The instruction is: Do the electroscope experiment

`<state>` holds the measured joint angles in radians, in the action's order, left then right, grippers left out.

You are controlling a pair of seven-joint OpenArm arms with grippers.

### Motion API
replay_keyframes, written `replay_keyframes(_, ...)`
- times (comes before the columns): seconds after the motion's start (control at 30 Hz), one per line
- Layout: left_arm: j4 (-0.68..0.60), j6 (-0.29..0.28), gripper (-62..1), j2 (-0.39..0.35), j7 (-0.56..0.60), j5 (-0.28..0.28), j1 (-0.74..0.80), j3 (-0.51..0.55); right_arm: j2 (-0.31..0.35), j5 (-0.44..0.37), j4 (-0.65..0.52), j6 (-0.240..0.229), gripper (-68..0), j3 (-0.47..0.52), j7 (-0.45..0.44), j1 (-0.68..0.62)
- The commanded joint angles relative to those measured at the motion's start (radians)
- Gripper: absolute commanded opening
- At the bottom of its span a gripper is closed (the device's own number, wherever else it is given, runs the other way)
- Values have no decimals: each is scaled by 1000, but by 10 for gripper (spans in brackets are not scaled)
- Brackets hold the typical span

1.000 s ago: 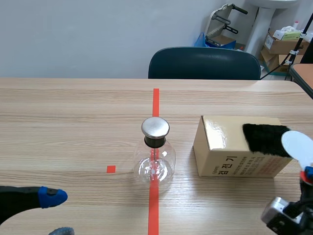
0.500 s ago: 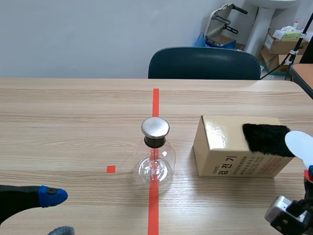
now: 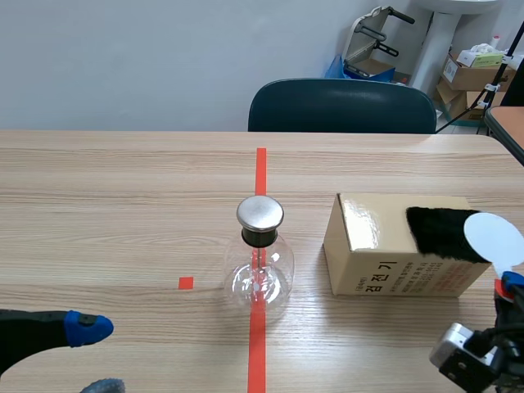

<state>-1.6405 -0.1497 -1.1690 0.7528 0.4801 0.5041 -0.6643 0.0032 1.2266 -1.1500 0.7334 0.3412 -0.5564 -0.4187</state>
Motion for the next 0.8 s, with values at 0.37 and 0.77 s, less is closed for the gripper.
replay_keyframes(0.37, -10, -2, -277, 5, 18, 3, -6, 5, 13, 3, -5, 50, -671, 7, -52, 0)
replay_keyframes(0.77, -10, -1, -277, 5, 17, 3, -5, 5, 18, 2, -5, 50, -671, 6, -281, -3)
